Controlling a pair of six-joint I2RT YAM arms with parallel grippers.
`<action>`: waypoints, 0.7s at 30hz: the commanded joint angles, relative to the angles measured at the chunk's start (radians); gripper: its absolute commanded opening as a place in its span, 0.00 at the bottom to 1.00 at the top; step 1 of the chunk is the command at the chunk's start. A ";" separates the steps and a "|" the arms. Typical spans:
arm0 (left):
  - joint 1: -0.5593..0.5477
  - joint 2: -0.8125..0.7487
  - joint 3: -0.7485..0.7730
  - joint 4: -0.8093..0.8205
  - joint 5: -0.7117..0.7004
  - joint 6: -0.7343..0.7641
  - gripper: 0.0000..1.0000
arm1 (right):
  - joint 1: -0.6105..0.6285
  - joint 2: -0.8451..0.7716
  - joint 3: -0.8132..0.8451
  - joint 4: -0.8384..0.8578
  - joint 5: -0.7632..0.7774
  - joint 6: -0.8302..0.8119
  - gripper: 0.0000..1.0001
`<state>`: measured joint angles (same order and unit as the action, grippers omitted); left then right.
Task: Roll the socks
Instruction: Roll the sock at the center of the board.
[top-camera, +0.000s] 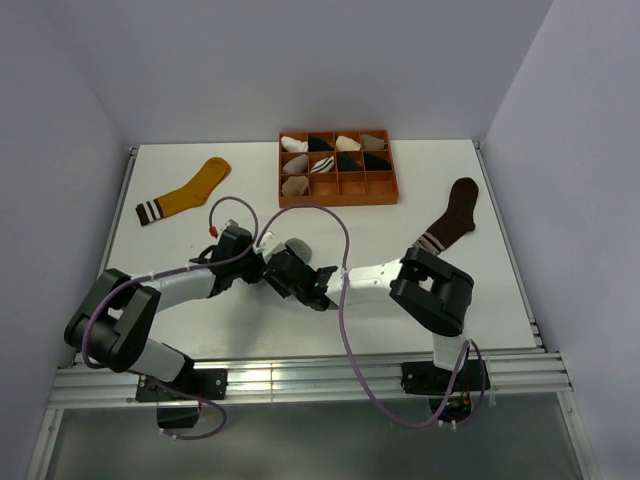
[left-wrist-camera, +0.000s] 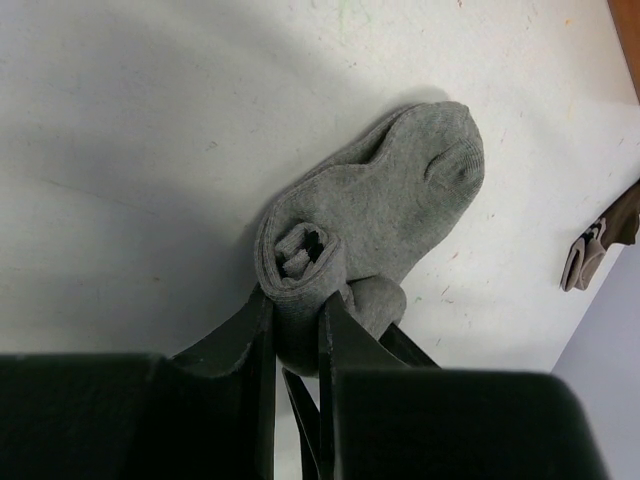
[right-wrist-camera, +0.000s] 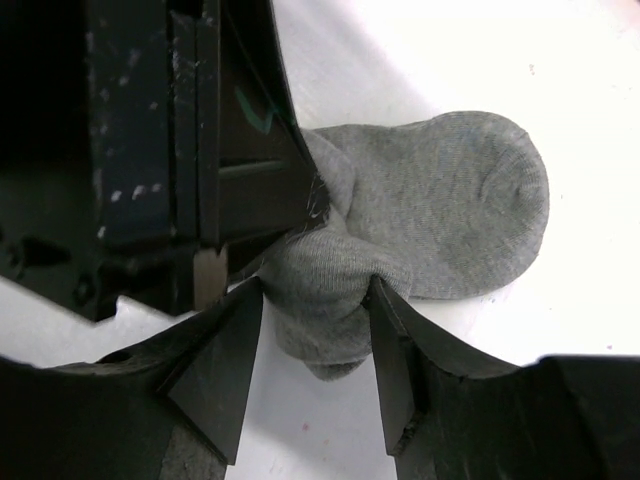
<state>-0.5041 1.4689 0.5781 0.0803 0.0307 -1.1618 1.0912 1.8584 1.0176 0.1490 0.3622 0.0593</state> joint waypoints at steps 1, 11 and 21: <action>-0.016 0.045 -0.015 -0.166 0.040 0.086 0.00 | -0.013 0.088 0.039 0.000 0.063 -0.049 0.55; -0.017 0.056 -0.004 -0.159 0.066 0.109 0.00 | -0.019 0.228 0.067 -0.074 0.023 -0.038 0.47; -0.002 -0.033 0.040 -0.226 0.006 0.132 0.39 | -0.071 0.187 0.075 -0.242 -0.173 0.014 0.00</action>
<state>-0.4603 1.4872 0.6186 0.0502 0.0170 -1.1049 1.0725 1.9587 1.1076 0.1444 0.3771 0.0566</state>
